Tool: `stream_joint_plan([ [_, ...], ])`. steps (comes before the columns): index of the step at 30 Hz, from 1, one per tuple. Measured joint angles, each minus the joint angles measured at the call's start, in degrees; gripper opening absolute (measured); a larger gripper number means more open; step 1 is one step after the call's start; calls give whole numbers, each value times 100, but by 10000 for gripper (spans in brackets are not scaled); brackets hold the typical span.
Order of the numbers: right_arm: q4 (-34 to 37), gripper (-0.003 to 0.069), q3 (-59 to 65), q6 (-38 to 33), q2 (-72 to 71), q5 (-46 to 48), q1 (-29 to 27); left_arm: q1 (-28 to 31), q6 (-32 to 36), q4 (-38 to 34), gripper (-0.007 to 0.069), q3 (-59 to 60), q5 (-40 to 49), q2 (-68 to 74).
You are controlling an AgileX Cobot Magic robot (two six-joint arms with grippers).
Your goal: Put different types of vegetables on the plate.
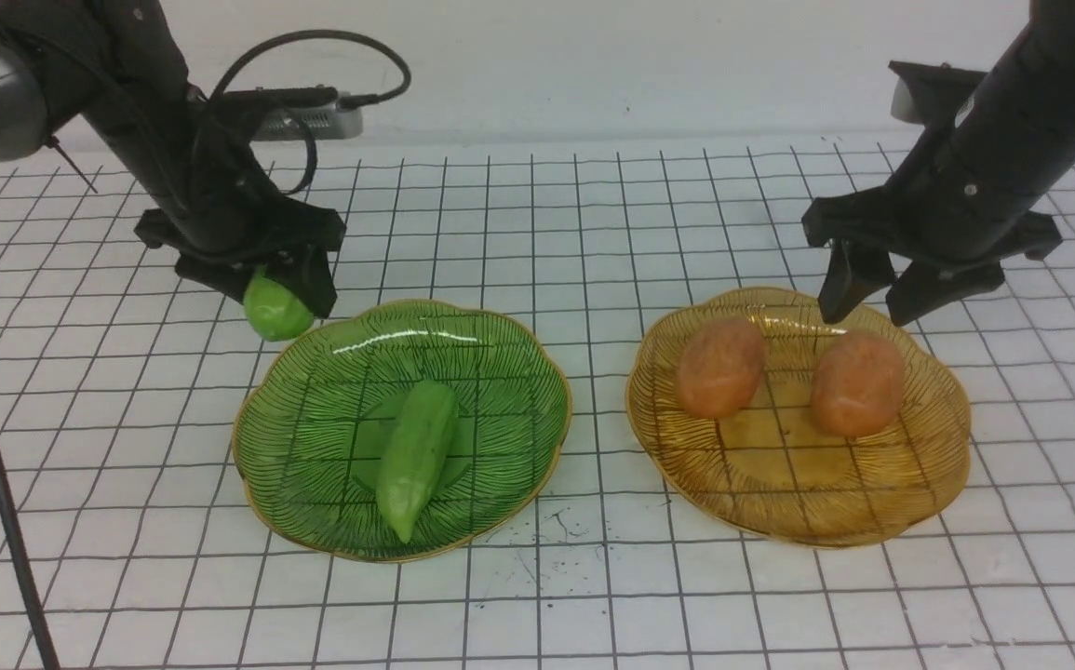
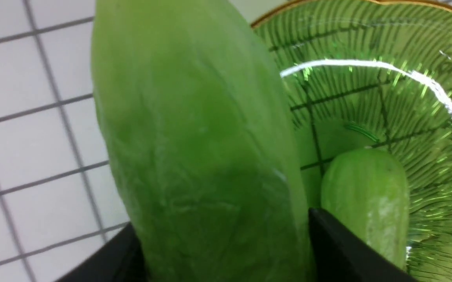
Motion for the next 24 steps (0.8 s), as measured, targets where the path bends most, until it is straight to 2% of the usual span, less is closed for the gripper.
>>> stream_joint_plan([
  [5,0,198,0,-108,-14,0,0,-225,-218,0,423,0,0,315],
  [10,-84,85,222,-190,-580,-2,0,-265,-886,-17,545,217,-6,238],
  [12,-199,64,361,-203,-969,5,0,-265,-939,-89,570,447,-6,96],
  [19,-305,52,908,-207,-2387,16,0,-265,-939,-359,571,645,-1,-272],
  [24,-376,52,1486,-207,-3634,38,0,-265,-934,-410,514,647,-1,-732],
])
